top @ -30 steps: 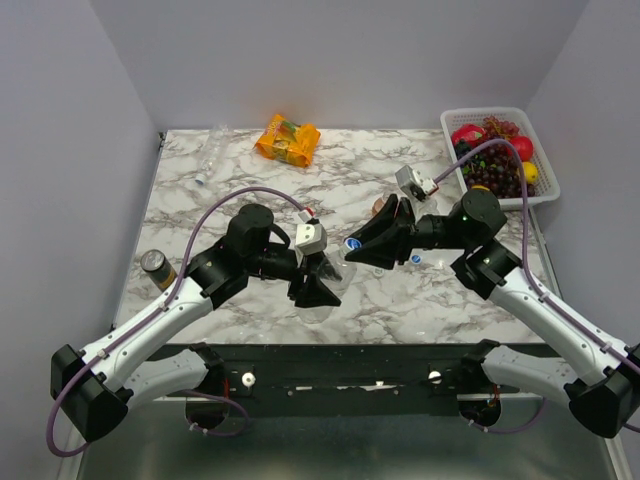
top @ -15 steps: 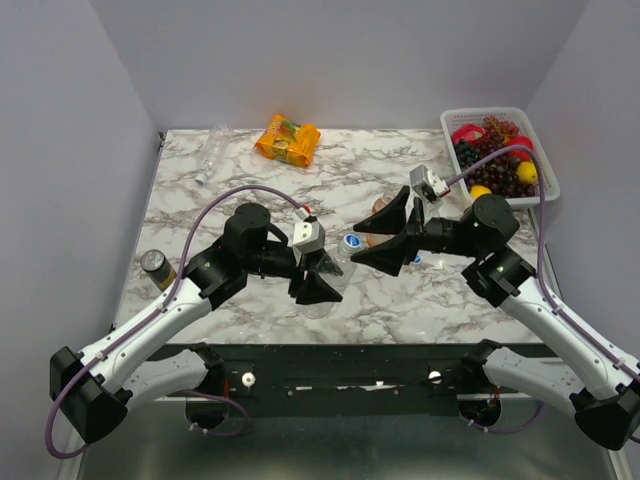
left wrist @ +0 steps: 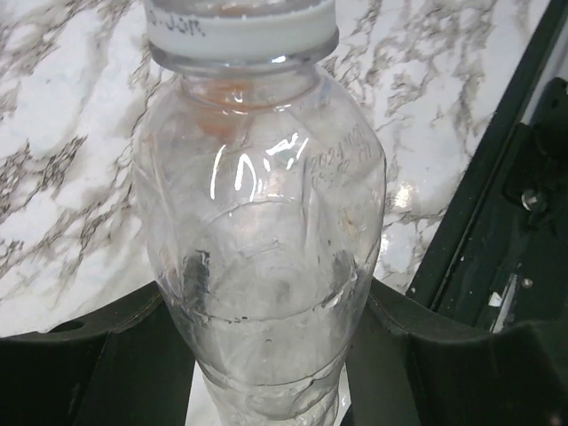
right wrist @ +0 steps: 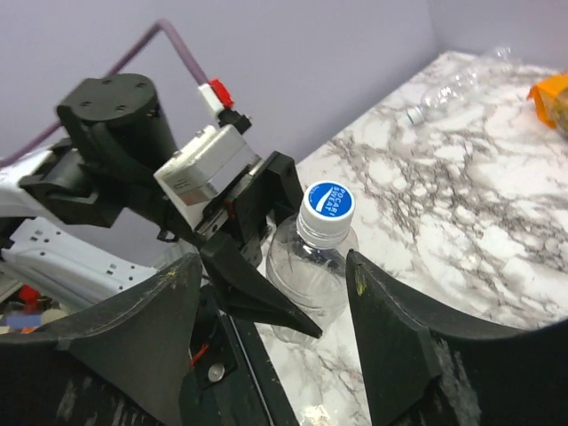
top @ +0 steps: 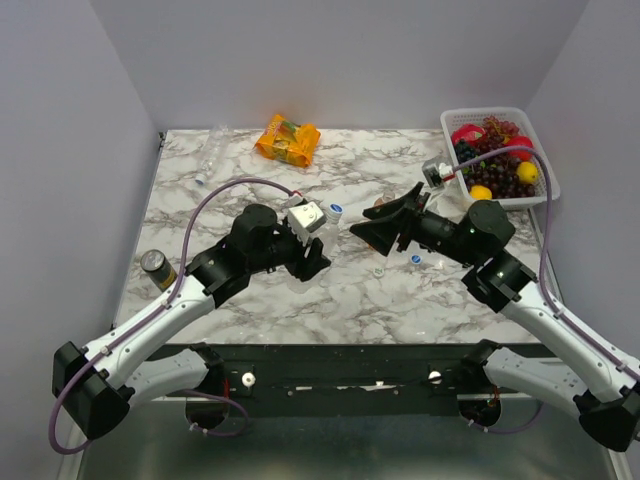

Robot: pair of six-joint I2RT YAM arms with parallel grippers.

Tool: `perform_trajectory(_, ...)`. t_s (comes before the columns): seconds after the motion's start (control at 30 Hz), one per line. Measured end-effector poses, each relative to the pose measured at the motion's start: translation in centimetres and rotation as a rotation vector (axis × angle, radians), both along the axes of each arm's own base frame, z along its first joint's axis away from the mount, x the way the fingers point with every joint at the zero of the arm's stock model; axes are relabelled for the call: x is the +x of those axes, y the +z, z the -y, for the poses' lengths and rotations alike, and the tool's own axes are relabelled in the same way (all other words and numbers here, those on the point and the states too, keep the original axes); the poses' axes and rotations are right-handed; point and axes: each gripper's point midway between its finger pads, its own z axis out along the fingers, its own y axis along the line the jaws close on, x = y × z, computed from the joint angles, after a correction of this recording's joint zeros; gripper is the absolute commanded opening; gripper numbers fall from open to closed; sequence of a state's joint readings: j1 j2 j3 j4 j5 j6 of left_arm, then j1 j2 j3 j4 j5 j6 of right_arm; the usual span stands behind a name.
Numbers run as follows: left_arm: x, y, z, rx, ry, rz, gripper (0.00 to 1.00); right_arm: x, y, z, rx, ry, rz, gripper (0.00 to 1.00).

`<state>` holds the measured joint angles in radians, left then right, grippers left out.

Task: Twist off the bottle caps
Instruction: Unscrew the bottle cap from the plastic bottle.

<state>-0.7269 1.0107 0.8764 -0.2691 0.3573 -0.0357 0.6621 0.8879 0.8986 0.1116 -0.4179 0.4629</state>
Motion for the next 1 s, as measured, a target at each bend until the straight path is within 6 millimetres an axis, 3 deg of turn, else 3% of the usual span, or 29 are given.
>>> perform_trajectory(0.17, 1.0, -0.9, -0.8, 0.049, 0.078, 0.005, 0.32, 1.9, -2.7, -2.1, -0.035, -0.042, -0.111, 0.69)
perform_trajectory(0.33, 1.2, -1.2, -0.8, 0.072, 0.094, 0.002, 0.32, 2.8, -3.2, -3.4, -0.048, -0.065, -0.147, 0.68)
perform_trajectory(0.63, 1.0, -2.1, -0.6, 0.11, 0.096, -0.011, 0.32, 4.2, -3.2, -3.7, -0.048, -0.126, -0.163, 0.66)
perform_trajectory(1.0, 1.0, -2.2, -0.5, 0.114, 0.095, -0.009, 0.32, 5.1, -5.5, -4.1, -0.103, -0.16, -0.214, 0.67)
